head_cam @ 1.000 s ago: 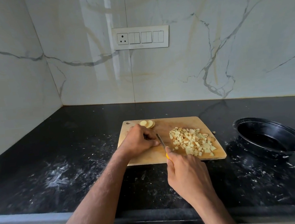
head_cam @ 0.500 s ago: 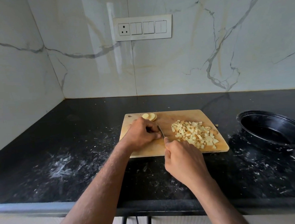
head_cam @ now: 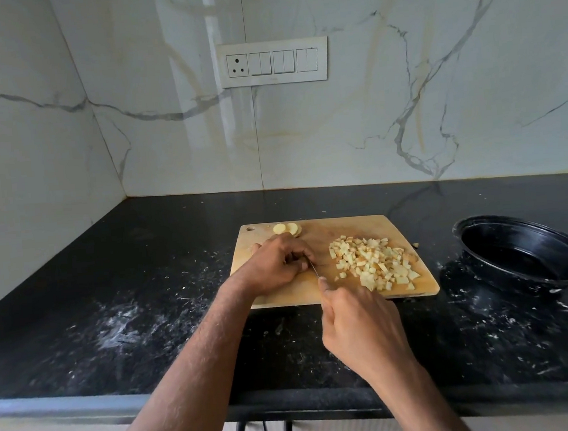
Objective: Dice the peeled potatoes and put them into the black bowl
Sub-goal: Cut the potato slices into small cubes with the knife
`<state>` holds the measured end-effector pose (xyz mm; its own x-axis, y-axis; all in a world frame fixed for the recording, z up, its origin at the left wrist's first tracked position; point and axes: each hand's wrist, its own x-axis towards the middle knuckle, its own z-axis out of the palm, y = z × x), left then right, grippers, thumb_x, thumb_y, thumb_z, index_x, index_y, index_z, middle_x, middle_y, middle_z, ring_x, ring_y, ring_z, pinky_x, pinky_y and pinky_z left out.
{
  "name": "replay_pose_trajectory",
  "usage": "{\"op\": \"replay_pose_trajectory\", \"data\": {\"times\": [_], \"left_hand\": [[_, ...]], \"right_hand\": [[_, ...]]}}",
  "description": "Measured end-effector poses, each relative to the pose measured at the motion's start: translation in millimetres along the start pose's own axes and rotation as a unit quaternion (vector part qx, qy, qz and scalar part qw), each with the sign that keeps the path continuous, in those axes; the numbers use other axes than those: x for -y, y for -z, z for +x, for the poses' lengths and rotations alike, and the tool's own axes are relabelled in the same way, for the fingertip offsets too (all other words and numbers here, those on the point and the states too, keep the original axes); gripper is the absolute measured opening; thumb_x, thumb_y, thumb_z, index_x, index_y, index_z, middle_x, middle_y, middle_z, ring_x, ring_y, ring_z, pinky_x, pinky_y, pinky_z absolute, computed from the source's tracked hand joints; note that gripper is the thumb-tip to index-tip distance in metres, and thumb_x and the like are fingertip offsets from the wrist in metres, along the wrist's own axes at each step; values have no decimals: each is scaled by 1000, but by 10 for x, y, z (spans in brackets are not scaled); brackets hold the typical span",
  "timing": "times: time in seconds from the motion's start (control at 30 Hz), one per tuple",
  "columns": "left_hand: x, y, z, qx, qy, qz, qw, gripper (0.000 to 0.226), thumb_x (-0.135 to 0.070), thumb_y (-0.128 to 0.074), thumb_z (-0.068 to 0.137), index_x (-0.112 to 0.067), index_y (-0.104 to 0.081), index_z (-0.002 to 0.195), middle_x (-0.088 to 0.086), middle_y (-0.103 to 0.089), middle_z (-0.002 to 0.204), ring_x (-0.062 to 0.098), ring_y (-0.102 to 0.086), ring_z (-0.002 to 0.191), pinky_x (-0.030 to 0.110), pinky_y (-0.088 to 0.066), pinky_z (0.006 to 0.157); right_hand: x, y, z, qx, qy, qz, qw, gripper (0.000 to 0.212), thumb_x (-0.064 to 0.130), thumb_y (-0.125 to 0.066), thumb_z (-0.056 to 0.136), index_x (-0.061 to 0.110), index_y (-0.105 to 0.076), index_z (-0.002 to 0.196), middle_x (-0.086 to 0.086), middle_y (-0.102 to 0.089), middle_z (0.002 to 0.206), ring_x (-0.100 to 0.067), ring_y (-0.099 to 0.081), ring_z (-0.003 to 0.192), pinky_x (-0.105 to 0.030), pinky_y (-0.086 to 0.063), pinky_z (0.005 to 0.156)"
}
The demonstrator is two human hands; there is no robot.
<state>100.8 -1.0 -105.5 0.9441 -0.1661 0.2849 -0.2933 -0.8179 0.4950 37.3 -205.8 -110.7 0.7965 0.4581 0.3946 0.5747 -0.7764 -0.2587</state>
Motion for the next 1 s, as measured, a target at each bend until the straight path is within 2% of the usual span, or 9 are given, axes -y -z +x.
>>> {"op": "replay_pose_trajectory", "data": {"times": [0.1, 0.2, 0.27, 0.4, 0.43, 0.57, 0.67, 0.83, 1.0], "left_hand": [[10, -3, -7, -15, 1, -13, 1000, 26, -22, -69, 86, -47, -68, 94, -22, -60, 99, 6, -54, 97, 53, -46, 94], [20, -9, -10, -12, 4, -16, 1000, 26, -22, -69, 87, -48, -67, 91, -22, -61, 99, 6, -54, 97, 51, -46, 95], [9, -7, -14, -15, 8, -17, 1000, 27, -21, -69, 88, -49, -66, 89, -18, -63, 100, 8, -54, 97, 50, -46, 95], [-21, 2, -15, -21, 15, -40, 999, 29, -15, -71, 87, -42, -66, 93, -14, -61, 90, 6, -53, 84, 42, -49, 86], [-20, 11, -23, -24, 15, -63, 998, 32, -12, -72, 86, -41, -65, 97, -11, -59, 85, 6, -52, 78, 39, -50, 81], [-4, 51, -52, -44, 16, -123, 991, 40, -7, -78, 81, -23, -63, 114, 5, -60, 82, 9, -53, 73, 27, -51, 71], [-9, 48, -49, -68, 37, -126, 989, 40, -5, -81, 78, -18, -66, 113, 0, -65, 81, 7, -57, 72, 19, -50, 71], [-2, 51, -49, -87, 61, -134, 985, 45, -5, -87, 73, -19, -69, 112, -1, -70, 80, 9, -63, 73, 16, -50, 70], [-40, 69, -56, -85, 69, -129, 986, 46, -4, -86, 73, -21, -71, 113, -2, -70, 76, 7, -63, 72, 14, -48, 70]], "right_hand": [[-58, 78, -152, -5, -6, 34, 999, 39, 34, -50, 100, 29, -57, 138, 13, -73, 87, -5, -52, 56, -14, -40, 48], [-118, 114, -234, -39, -13, 86, 995, 35, 30, -59, 96, 28, -66, 130, 11, -72, 77, -6, -48, 51, -12, -32, 48], [-150, 116, -244, -67, -17, 115, 991, 33, 26, -64, 94, 22, -69, 126, 11, -73, 79, -2, -47, 50, -8, -30, 47], [-139, 119, -251, -82, -16, 134, 987, 34, 24, -65, 93, 17, -69, 126, 11, -76, 94, -1, -60, 65, -6, -43, 59], [-132, 121, -237, -77, -16, 133, 988, 34, 24, -64, 94, 16, -69, 126, 10, -76, 92, -1, -61, 65, -6, -45, 61], [-61, 129, -134, -55, -4, 119, 991, 35, 25, -61, 97, 19, -66, 131, 7, -71, 70, -5, -46, 43, -6, -28, 46], [-27, 118, -92, -45, -1, 121, 992, 37, 27, -58, 99, 21, -62, 135, 9, -67, 65, -6, -45, 40, -12, -30, 41], [-18, 99, -87, -18, 4, 97, 995, 39, 33, -53, 101, 25, -58, 139, 12, -65, 65, -4, -46, 43, -10, -30, 44], [9, 110, -68, 12, 4, 55, 998, 35, 31, -48, 103, 26, -62, 135, 16, -40, 48, -9, -44, 37, -17, -30, 36]]}}
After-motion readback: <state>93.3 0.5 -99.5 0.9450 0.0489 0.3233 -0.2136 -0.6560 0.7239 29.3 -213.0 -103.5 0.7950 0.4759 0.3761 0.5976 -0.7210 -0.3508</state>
